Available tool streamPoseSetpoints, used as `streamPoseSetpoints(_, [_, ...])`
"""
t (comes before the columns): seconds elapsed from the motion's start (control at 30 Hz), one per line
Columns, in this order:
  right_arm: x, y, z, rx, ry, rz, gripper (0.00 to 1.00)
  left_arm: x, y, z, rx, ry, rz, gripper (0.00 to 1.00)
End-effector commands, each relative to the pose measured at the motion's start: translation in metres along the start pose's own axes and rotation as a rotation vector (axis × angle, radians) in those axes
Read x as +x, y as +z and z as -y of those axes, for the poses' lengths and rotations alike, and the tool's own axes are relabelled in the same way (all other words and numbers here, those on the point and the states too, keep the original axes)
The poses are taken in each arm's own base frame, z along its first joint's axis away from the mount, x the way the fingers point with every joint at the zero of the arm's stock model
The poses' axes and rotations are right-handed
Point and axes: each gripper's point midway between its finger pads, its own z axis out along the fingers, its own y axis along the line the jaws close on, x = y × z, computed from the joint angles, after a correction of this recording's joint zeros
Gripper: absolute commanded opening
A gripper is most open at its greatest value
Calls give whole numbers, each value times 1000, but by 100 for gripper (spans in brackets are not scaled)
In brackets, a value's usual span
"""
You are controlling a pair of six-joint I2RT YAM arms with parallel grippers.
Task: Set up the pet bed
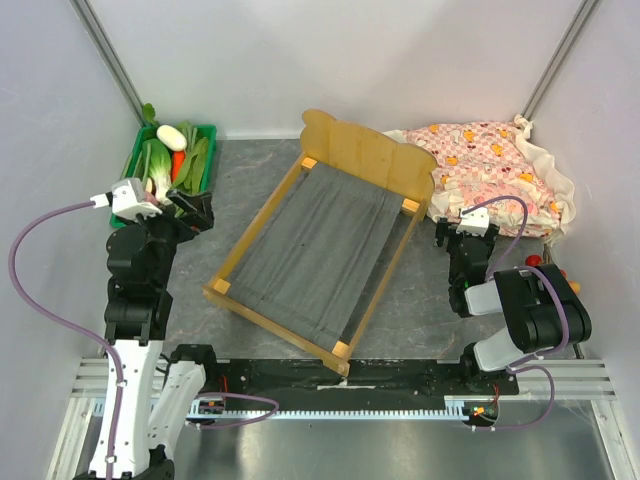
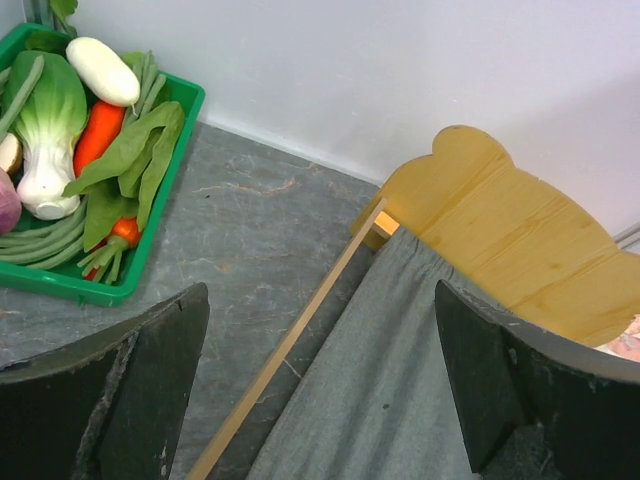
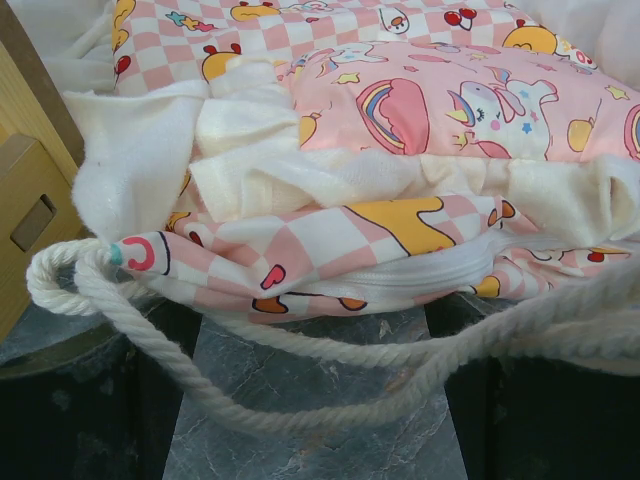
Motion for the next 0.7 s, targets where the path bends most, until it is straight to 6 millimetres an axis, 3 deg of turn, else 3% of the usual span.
streamPoseSetpoints(0.0, [-8,1,0,3,18,28,98,1,-7,-5,-49,-142,18,100])
streamPoseSetpoints(0.07, [-14,-6,11,56,38,68,98,1,-15,1,-12,-143,23,100])
streamPoseSetpoints(0.13, [-28,-26,23,101,78,120,98,4,-19,5,31,-111,28,100])
streamPoseSetpoints(0.23, [-40,-38,43,201,141,32,98,1,-28,15,75,-137,30,100])
streamPoseSetpoints(0.27, [-48,-42,45,203,137,1,98,2,-31,23,121,-133,15,100])
streamPoseSetpoints(0.3, [-73,-51,43,172,183,-29,98,4,-35,35,188,-113,-10,100])
streamPoseSetpoints(0.33, [-89,-57,40,142,222,-25,98,15,-45,53,315,-43,-69,100])
streamPoseSetpoints(0.37, [-106,-62,38,110,256,2,98,19,-47,55,326,-58,-89,100])
streamPoseSetpoints(0.4, [-137,-71,31,36,319,72,98,27,-48,52,308,-103,-123,100])
streamPoseSetpoints(0.47, [-173,-80,14,-117,240,144,98,55,-55,50,275,-262,-233,98])
streamPoseSetpoints(0.5, [-200,-84,6,-187,196,142,98,73,-59,46,275,-290,-273,97])
streamPoseSetpoints(0.6, [-234,-83,-24,-382,34,27,98,110,-73,32,193,-389,-381,97])
streamPoseSetpoints(0.63, [-238,-85,-37,-470,-19,-2,98,112,-77,25,156,-395,-378,97])
streamPoseSetpoints(0.67, [-228,-74,-51,-521,-53,-75,98,127,-86,17,105,-401,-436,97])
